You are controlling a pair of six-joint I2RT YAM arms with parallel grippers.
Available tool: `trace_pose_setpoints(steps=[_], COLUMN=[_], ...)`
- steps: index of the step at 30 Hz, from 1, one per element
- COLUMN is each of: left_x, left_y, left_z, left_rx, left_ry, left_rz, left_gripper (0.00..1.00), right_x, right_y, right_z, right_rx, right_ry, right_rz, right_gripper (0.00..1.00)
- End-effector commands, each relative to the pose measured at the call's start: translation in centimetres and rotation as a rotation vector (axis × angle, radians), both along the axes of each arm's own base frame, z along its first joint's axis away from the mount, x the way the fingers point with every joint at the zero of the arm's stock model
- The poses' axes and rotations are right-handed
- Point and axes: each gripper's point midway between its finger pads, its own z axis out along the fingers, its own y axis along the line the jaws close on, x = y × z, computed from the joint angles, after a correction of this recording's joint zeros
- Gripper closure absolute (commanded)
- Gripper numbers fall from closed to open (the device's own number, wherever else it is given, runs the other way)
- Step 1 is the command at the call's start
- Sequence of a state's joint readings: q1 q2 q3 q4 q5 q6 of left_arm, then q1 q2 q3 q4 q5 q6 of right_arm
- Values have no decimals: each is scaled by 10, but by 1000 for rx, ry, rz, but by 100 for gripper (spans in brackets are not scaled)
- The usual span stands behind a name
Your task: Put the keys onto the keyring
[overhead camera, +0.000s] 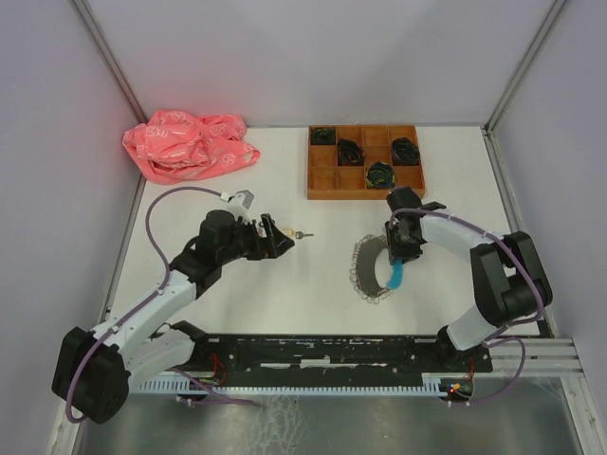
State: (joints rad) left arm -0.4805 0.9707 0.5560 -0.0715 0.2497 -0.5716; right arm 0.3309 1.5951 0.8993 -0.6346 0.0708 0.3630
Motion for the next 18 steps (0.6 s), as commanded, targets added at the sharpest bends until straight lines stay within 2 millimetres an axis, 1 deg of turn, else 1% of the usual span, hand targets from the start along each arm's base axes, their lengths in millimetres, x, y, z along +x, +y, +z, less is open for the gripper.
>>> trace_pose_setpoints(steps=[1,3,5,9,14,18], left_x=[8,10,12,14,16,16], left_y=[-22,-27,-32,-44,-56,-65], left_z=[17,13,6,-4,-15,-24], left_rx=[-106,-110,-110,-122,-133,-136], left_ry=[-28,-18,3,30,57,82], left_rz=[-33,-43,-55,-82,-109,-132], left_gripper=[7,7,7,7,8,8], right_x=[18,20,22,26,28,24], right_y=[21,29,36,54,73,86], right_z=[28,34,40,52,60,67], right_rx=[24,18,1,-12,-22,-44], right_ry=[-127,-149,-174,-221,-265,-286], right_rz=[106,161,208,315,428,517], right_gripper=[67,69,70,72,73,74])
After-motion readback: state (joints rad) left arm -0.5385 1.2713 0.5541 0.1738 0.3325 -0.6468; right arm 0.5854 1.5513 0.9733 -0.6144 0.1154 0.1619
